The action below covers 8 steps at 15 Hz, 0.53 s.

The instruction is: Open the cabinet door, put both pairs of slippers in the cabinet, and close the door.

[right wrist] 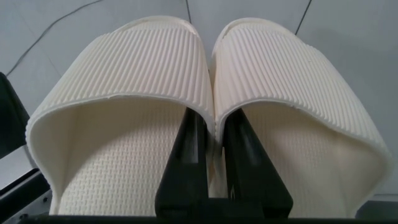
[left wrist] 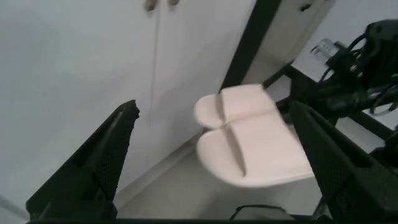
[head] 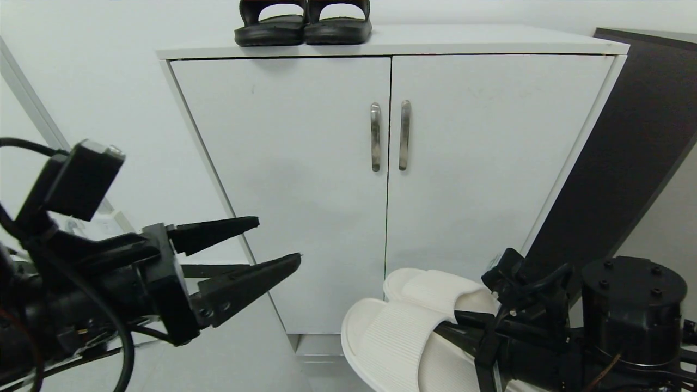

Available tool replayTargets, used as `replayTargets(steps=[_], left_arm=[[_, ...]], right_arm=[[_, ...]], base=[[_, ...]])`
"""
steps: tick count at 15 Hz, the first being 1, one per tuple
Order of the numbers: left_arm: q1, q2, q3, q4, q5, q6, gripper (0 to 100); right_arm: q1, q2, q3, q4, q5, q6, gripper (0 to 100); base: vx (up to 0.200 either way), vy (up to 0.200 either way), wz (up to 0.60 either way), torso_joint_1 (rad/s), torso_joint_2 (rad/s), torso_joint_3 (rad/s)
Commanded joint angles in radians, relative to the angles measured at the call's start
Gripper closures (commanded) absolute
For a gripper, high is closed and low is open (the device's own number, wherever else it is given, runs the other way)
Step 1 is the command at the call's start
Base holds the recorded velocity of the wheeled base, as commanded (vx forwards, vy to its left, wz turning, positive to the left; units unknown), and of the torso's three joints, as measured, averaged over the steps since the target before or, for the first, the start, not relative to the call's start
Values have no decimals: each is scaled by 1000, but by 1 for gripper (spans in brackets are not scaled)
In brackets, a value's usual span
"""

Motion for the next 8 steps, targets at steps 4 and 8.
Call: replayTargets(steps=[4, 8], left_arm=[[-165, 200, -175, -17, 29, -44, 0], [-197, 346, -359, -17, 19, -67, 0]], right_arm=[[-1, -8, 13, -1, 1, 0, 100], [-4, -18, 23, 0, 1, 2, 100]], base=[[0, 0, 0, 0, 0, 0], [0, 0, 0, 0, 0, 0]])
